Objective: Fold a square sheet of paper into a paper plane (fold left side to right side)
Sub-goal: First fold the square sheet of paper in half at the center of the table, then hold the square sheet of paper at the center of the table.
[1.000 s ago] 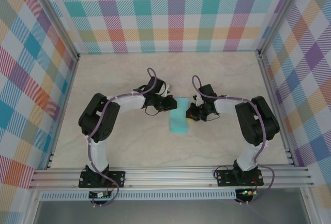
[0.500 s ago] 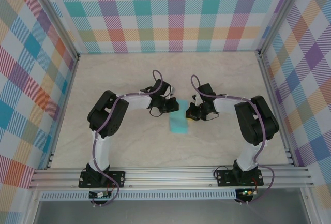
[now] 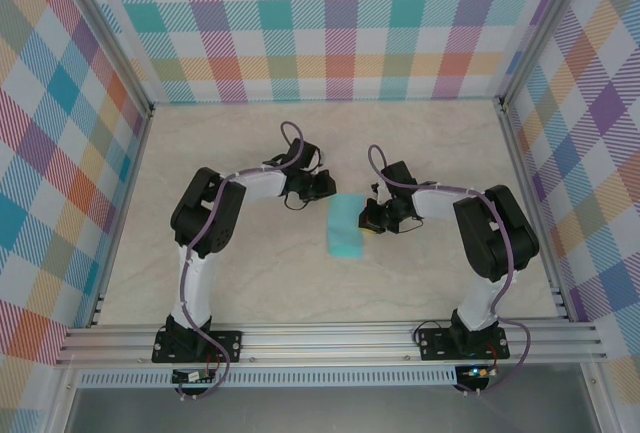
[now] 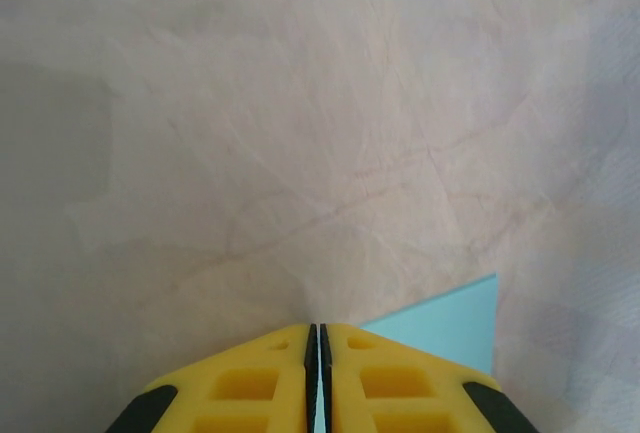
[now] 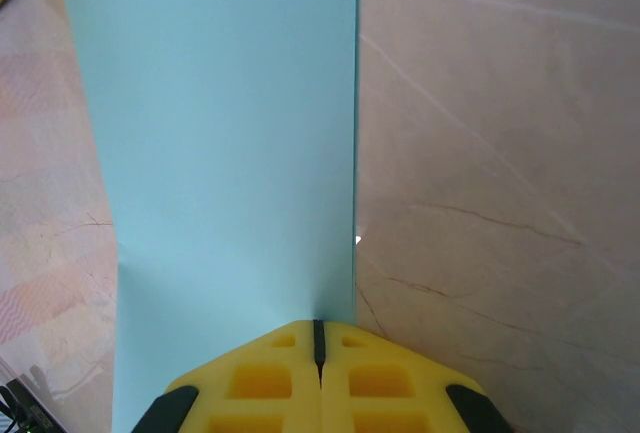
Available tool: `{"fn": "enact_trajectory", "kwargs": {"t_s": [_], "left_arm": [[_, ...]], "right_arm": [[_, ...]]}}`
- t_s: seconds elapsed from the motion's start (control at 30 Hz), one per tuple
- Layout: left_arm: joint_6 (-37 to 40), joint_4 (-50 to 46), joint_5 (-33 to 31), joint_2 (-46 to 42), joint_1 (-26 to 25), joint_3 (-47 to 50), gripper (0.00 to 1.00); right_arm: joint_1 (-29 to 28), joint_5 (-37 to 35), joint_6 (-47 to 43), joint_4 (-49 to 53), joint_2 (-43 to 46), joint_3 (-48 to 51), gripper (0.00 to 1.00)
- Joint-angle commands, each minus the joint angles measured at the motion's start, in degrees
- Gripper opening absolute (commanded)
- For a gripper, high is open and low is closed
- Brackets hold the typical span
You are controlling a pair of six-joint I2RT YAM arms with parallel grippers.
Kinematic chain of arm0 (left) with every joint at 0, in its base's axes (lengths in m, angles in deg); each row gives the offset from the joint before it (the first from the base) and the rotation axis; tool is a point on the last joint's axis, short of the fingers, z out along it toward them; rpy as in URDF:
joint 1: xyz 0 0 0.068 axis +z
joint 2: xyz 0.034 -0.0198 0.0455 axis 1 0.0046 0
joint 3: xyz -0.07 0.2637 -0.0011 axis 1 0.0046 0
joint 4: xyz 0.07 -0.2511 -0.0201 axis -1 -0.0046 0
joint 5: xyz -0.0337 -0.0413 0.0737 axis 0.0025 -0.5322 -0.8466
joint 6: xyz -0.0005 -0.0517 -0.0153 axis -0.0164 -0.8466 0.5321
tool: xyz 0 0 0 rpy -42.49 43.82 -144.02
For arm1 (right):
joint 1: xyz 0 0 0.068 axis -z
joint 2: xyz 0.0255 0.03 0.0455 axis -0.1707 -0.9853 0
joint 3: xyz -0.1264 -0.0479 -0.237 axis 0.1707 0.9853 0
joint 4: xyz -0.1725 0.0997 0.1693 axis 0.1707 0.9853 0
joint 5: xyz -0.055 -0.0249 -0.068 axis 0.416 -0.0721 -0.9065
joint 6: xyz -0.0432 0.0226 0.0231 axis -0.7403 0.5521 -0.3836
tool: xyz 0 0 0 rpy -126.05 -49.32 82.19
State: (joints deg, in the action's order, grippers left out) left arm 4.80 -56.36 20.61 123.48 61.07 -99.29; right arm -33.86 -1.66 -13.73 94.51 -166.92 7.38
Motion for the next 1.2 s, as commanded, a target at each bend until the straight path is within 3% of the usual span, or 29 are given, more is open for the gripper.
{"fn": "enact_trajectory", "kwargs": {"t_s": [0.0,0.27,0.43,0.53,0.77,1.17], "left_arm": [[-0.51,-0.03,-3.52,2.35,2.42,-1.95,0.13],[1.13,1.10,-4.02,-10.36,3.89,5.79,0.15],[0.73,3.95,1.01,-17.28,1.57,12.89,0.15],[-0.34,5.85,4.84,-16.25,-1.40,14.44,0.15],[-2.27,7.73,3.96,-8.29,-6.45,12.31,0.15],[-0.10,1.81,-3.76,-6.52,-8.86,12.20,0.14]], "right_arm": [[-0.49,-8.08,-1.14,6.34,-3.90,2.92,0.00],[-0.58,-7.30,-0.75,5.69,-3.21,2.82,0.00],[-0.67,-7.56,-0.73,5.64,-3.02,2.65,0.00],[-0.84,-7.56,-0.74,5.64,-3.14,2.59,0.00],[-0.84,-7.34,-0.71,5.74,-3.18,2.48,0.00],[1.22,1.58,-0.13,-0.43,1.57,1.23,0.00]]}}
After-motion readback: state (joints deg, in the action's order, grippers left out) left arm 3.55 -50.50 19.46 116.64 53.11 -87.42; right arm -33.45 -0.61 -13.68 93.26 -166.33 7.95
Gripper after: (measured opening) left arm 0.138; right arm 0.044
